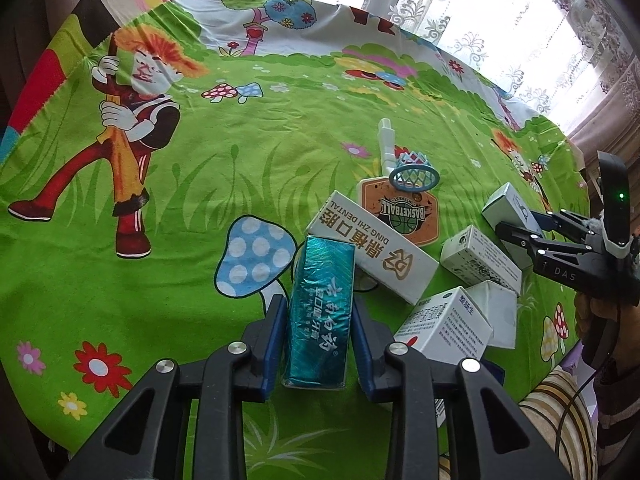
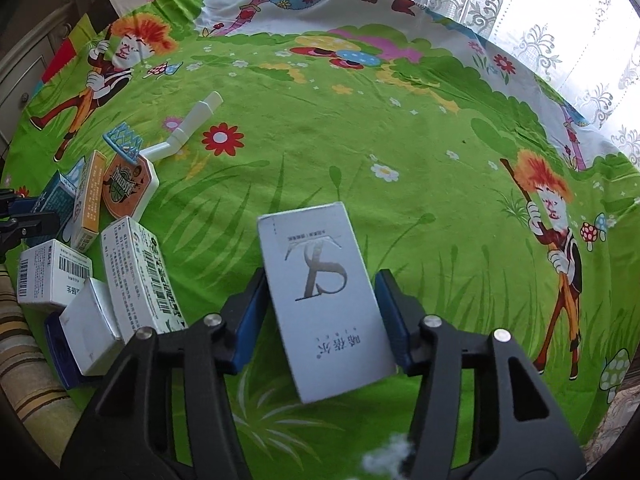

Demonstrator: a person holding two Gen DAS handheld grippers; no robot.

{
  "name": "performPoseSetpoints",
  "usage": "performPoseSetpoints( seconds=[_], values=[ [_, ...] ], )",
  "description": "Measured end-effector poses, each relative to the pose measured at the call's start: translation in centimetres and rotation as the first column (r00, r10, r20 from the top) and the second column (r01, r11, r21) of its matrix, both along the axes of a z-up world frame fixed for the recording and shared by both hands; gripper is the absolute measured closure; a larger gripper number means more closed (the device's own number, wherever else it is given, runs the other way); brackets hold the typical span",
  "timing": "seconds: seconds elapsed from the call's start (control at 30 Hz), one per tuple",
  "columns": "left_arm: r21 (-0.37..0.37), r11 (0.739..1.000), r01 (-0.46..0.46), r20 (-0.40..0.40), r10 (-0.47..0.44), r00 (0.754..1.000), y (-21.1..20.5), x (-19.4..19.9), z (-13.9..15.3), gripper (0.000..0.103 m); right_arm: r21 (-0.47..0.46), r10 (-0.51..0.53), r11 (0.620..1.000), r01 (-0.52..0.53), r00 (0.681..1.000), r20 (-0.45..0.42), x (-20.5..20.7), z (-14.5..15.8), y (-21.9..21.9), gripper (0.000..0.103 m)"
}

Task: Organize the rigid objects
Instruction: 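Grasp the teal box with the left gripper while the right grasps the white S-printed box, then carry the teal and S-printed boxes over the purple box and open both grippers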

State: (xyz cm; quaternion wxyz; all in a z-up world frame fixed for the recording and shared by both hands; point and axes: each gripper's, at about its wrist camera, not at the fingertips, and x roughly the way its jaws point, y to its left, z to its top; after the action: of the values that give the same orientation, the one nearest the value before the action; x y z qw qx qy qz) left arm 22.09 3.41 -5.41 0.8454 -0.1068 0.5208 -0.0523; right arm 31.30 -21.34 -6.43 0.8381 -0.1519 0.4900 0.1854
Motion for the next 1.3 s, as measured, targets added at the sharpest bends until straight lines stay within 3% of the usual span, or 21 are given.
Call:
performPoseSetpoints(
  seconds=[0.03, 0.37, 0.83, 1.0, 1.3],
  values=[
    [-0.002, 1.0, -0.004, 0.002, 0.004, 1.0, 0.1, 0.0, 0.0, 0.07, 0.012, -0.016, 1.0, 0.016, 1.0, -0.01, 0.0, 0.1, -0.2, 0.058],
    [0.004, 0.999, -0.054, 0.038, 0.054, 0.998, 0.7, -1.4, 0.6, 0.071, 0.082, -0.119, 0.99, 0.119, 0.993, -0.009, -2.2, 2.3, -1.0, 0.058],
    [-0.004, 0.994, -0.109, 0.168, 0.108, 0.98, 0.5, -5.1, 5.0, 0.071, 0.186, -0.184, 0.968, 0.17, 0.981, 0.059, -11.1, 7.5, -1.2, 0.058],
    [-0.044, 0.995, -0.086, 0.181, 0.093, 0.979, -0.6, -6.4, 6.2, 0.071, 0.223, -0.214, 0.955, 0.194, 0.974, 0.069, -14.1, 8.6, -2.2, 0.058],
    [-0.045, 0.999, 0.02, 0.207, -0.011, 0.978, -5.5, -9.6, 8.0, 0.071, 0.247, -0.272, 0.938, 0.244, 0.959, 0.084, -18.8, 9.9, -5.6, 0.058]
  ],
)
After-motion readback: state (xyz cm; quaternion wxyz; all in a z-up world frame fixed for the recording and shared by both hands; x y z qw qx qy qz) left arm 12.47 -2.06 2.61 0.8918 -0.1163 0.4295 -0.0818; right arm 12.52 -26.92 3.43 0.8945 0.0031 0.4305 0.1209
